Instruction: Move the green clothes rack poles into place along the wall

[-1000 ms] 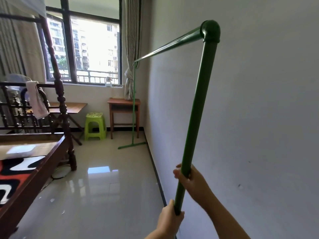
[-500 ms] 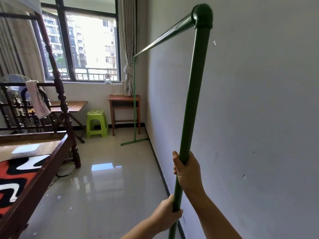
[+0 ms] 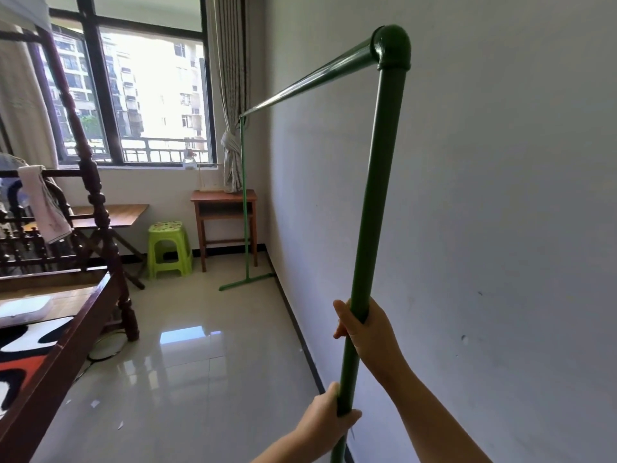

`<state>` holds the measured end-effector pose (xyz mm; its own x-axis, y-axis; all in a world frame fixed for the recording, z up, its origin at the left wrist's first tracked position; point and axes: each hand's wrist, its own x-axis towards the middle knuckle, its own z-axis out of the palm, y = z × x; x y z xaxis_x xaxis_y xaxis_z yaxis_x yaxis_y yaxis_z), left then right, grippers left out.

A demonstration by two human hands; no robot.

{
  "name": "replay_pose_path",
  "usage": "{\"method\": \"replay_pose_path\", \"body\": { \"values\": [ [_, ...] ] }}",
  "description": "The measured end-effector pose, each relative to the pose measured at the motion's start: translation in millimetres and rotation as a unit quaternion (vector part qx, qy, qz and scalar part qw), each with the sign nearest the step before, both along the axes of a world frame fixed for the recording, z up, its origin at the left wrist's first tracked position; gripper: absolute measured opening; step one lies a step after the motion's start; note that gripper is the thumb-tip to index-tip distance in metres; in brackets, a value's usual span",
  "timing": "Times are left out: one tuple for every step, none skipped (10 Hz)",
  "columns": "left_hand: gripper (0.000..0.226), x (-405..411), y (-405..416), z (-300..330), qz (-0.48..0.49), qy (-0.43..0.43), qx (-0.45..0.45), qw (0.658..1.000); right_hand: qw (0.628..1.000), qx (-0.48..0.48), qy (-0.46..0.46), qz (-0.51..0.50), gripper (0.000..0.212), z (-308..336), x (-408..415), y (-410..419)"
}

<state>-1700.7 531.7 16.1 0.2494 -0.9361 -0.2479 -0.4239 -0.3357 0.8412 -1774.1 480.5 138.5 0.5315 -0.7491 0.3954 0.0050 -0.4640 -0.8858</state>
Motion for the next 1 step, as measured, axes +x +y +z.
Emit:
{"method": "replay_pose_path", "body": {
  "values": [
    [0.044,1.3,6.5,-3.6,-0.037,0.013,0.014,0.999,0.997,0.001,0.06,0.046,0.049,11.0,-18.5,0.2]
  ]
}}
